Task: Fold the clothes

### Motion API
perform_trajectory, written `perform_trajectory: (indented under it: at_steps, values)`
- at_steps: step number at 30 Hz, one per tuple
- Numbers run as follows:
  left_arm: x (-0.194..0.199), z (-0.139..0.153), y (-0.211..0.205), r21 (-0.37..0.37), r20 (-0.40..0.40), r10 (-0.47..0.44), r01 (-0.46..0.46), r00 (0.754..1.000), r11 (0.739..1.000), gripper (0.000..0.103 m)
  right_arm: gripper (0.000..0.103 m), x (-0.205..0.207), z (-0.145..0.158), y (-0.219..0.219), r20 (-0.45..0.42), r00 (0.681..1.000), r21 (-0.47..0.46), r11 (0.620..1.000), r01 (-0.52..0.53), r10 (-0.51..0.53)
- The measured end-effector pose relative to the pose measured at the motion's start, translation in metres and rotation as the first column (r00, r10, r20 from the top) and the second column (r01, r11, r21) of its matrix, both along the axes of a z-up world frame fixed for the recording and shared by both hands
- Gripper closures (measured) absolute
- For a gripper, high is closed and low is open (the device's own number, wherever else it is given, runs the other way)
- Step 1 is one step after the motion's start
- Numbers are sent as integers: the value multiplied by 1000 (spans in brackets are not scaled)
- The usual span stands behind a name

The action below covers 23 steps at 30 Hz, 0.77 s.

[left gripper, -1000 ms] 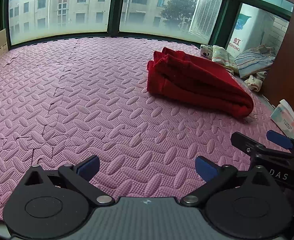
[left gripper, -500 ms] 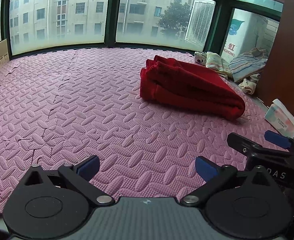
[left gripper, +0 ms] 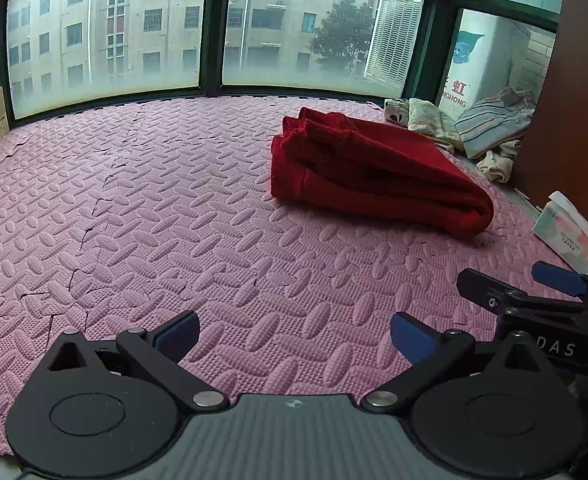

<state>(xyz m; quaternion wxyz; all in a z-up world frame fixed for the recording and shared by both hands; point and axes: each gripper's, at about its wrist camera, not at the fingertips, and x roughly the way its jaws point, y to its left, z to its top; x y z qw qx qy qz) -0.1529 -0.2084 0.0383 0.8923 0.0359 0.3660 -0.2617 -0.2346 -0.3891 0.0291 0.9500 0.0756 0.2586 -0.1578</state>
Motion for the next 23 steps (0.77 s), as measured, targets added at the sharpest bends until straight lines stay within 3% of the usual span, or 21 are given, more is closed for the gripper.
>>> perform_trajectory:
  at_steps: [23]
  values:
    - [62, -10, -36, 51, -56, -35, 38, 998, 998, 0, 0, 63, -9, -30, -88, 995, 44, 998, 50, -46]
